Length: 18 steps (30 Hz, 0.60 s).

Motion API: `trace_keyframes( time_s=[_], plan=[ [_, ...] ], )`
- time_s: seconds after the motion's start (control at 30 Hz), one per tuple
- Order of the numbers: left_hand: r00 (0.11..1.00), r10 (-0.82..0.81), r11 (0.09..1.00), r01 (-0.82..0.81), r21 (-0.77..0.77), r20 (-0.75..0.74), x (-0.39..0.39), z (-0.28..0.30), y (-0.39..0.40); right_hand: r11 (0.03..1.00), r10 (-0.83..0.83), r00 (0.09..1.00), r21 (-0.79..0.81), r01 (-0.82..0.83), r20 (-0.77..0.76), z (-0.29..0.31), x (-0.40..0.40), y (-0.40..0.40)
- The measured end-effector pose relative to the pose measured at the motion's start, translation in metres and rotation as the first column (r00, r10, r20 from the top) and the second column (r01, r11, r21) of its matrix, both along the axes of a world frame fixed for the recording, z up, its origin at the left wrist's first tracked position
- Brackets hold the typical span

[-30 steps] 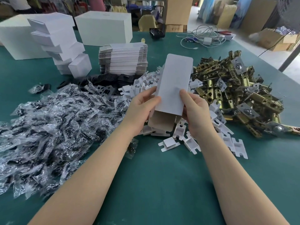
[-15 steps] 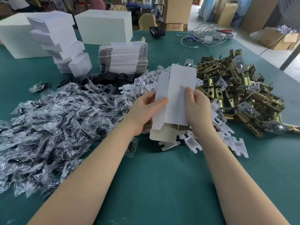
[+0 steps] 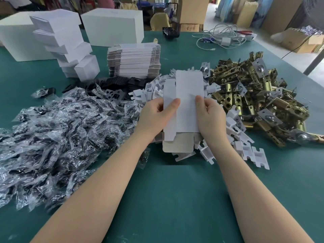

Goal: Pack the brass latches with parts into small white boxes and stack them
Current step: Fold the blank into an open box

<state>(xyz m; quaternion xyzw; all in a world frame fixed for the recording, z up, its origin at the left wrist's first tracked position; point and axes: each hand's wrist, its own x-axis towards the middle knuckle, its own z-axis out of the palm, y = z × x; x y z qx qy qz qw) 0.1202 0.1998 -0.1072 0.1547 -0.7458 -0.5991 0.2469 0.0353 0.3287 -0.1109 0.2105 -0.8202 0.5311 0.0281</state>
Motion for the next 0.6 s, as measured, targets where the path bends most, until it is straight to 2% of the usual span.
trace_keyframes(
  time_s=[0.07,0.17,0.33,0.4,0.5,0.6],
  plan=[
    [0.999,-0.003,1.0,0.003,-0.01,-0.042,0.001,0.0,-0.003,0.998,0.035,0.999,-0.053,-0.033,0.039,0.0,0.002,0.0],
    [0.997,0.033,0.999,-0.032,0.016,-0.063,0.002,-0.003,-0.006,0.996,0.093,0.993,0.002,-0.093,0.071,-0.001,0.004,-0.003],
    [0.999,0.043,0.999,-0.042,0.025,-0.012,-0.001,-0.006,0.0,0.999,0.035,0.999,-0.034,-0.035,-0.02,0.001,0.007,0.001],
    [0.999,0.033,0.999,-0.033,0.036,-0.003,-0.002,-0.008,-0.001,0.997,0.022,1.0,-0.078,-0.021,0.008,0.003,0.01,0.001],
    [0.999,0.034,0.987,-0.027,0.158,-0.039,-0.003,-0.008,-0.005,0.945,0.211,0.969,-0.279,-0.169,0.128,0.007,0.014,-0.001],
    [0.994,0.012,0.939,0.026,0.342,-0.107,-0.006,-0.005,-0.009,0.893,0.369,0.926,-0.305,-0.33,0.078,0.007,0.016,-0.001]
  ],
)
